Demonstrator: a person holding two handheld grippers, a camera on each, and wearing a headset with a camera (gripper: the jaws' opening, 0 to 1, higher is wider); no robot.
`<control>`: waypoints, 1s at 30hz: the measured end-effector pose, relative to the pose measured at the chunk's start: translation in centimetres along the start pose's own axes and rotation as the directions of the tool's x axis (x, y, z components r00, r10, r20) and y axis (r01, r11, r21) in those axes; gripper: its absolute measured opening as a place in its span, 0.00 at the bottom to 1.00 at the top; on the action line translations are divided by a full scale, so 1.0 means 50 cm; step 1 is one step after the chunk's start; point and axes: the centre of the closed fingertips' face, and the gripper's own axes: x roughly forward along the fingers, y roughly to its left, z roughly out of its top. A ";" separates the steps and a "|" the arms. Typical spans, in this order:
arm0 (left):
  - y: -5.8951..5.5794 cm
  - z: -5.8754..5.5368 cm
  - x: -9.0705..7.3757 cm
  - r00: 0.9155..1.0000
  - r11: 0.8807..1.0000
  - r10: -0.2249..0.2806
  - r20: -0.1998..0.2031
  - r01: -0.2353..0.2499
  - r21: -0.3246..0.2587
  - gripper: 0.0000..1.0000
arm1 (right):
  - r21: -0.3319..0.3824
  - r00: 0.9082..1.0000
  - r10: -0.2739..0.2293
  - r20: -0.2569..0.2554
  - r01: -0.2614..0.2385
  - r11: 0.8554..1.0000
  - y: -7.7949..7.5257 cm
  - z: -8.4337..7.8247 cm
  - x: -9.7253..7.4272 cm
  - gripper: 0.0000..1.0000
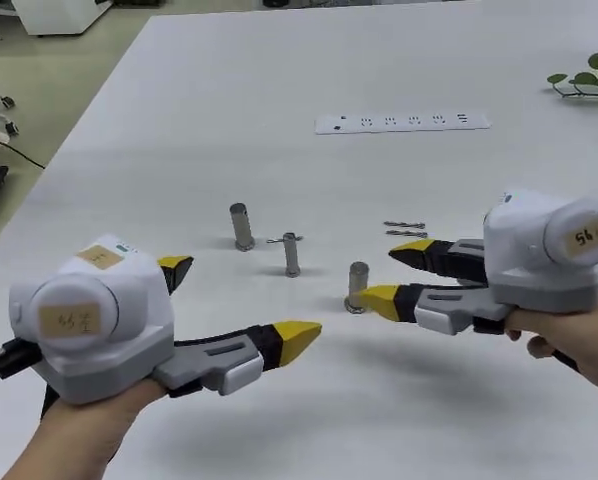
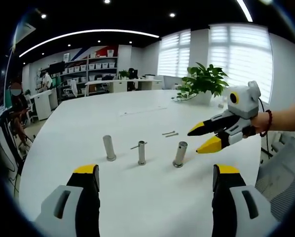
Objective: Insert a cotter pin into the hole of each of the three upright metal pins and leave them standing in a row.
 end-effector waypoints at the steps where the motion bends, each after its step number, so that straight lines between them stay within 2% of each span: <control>1: -0.001 0.000 0.001 1.000 1.000 -0.001 0.002 0.001 0.000 0.95 | 0.000 1.000 0.000 -0.009 0.000 1.000 -0.006 -0.001 -0.005 0.38; 6: -0.005 0.001 0.003 1.000 1.000 -0.005 0.005 0.005 0.001 0.95 | 0.006 0.999 -0.013 -0.050 0.014 1.000 -0.037 -0.004 -0.024 0.35; 9: -0.006 0.001 0.005 1.000 1.000 -0.006 0.007 0.006 0.001 0.95 | 0.053 0.997 -0.020 -0.075 0.024 0.998 -0.057 -0.005 -0.032 0.33; 16: -0.009 0.000 0.007 1.000 1.000 -0.008 0.009 0.008 -0.005 0.94 | 0.029 0.988 -0.043 -0.145 0.048 0.998 -0.109 -0.021 -0.036 0.31; 19: -0.015 -0.001 0.008 1.000 1.000 -0.018 0.007 0.018 -0.004 0.93 | 0.013 0.979 -0.057 -0.194 0.061 0.998 -0.132 -0.031 -0.036 0.29; 22: -0.019 -0.001 0.010 1.000 1.000 -0.024 0.005 0.024 -0.001 0.93 | 0.006 0.975 -0.063 -0.213 0.065 0.998 -0.147 -0.033 -0.033 0.27; 30: -0.030 -0.010 0.015 0.999 0.999 -0.049 -0.009 0.049 0.014 0.90 | -0.039 0.953 -0.064 -0.295 0.055 0.998 -0.183 -0.045 -0.011 0.23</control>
